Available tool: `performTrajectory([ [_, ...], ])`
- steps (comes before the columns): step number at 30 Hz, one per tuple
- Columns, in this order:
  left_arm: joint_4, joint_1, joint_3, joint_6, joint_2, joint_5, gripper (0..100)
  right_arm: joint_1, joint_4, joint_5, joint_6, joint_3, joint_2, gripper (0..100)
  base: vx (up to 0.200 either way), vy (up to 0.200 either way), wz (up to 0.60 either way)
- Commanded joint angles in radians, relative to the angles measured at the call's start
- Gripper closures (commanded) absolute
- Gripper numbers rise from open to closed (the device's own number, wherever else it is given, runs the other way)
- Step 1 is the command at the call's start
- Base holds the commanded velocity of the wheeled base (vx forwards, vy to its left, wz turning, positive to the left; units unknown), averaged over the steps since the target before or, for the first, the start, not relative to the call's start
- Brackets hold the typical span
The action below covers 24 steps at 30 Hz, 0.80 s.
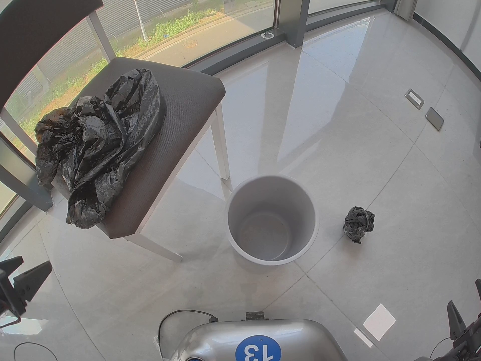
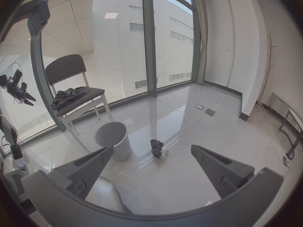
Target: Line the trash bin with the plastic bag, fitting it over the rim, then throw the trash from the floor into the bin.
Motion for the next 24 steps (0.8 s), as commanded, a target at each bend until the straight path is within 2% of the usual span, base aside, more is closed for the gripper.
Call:
performTrajectory([
  [1, 0.056, -0.019, -0.148, -0.057, 0.318, 0.002, 0, 0.000, 0.000, 0.015, -0.007, 0.018, -0.017, 0, 0.000, 0.000, 0.00],
  [8, 0.014, -0.012, -0.201, -0.197, 0.433, 0.015, 0, 0.000, 0.003, 0.014, -0.006, 0.018, -0.017, 0, 0.000, 0.000, 0.00],
  [14, -0.030, -0.012, -0.171, -0.230, 0.468, 0.038, 0, 0.000, 0.002, 0.014, -0.007, 0.018, -0.017, 0, 0.000, 0.000, 0.00],
  [16, -0.128, -0.016, -0.144, -0.270, 0.510, 0.098, 0, 0.000, 0.002, 0.014, -0.007, 0.018, -0.017, 0, 0.000, 0.000, 0.00],
  [18, -0.188, -0.015, -0.133, -0.278, 0.536, 0.124, 0, 0.000, 0.003, 0.014, -0.007, 0.018, -0.017, 0, 0.000, 0.000, 0.00],
  [24, -0.277, -0.016, -0.138, -0.278, 0.608, 0.135, 0, 0.000, 0.002, 0.014, -0.010, 0.018, -0.017, 0, 0.000, 0.000, 0.00],
])
